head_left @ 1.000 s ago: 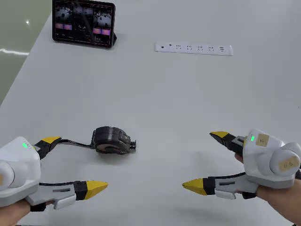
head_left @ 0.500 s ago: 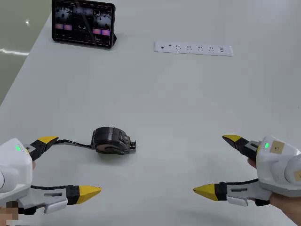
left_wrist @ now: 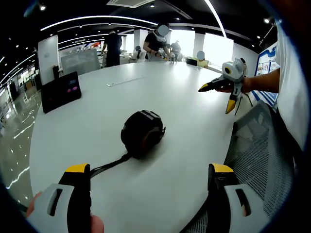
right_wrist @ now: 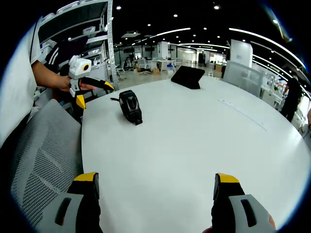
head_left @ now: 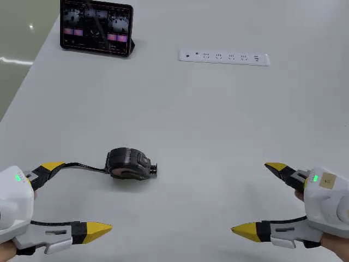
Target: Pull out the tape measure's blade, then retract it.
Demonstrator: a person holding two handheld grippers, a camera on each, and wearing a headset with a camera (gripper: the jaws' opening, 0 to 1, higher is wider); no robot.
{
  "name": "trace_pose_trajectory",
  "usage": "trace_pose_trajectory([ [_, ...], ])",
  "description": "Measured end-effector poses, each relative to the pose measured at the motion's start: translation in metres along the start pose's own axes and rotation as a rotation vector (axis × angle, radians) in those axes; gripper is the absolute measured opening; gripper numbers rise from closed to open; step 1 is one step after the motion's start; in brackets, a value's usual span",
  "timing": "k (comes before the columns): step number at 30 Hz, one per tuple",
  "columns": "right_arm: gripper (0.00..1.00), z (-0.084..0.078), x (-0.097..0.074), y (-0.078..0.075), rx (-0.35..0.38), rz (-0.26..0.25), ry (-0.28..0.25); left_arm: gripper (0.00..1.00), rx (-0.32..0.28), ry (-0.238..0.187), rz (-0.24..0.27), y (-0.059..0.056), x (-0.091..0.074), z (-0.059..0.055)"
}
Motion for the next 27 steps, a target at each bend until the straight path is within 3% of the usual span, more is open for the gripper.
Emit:
trace_pose_trajectory([
  [27,0.96,-0.0033,-0.0021,0.0028,0.011,0.005,0.014,0.99,0.031,0.017,0.002,0.0032,-0.0029,-0.0039],
])
Point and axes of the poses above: the centre of the closed fingertips' face, and the gripper's own axes: x roughly forward along the fingers, y roughly to its left, z roughly out of its top, the point moved 9 cm from there along -x, roughly backward along the fingers
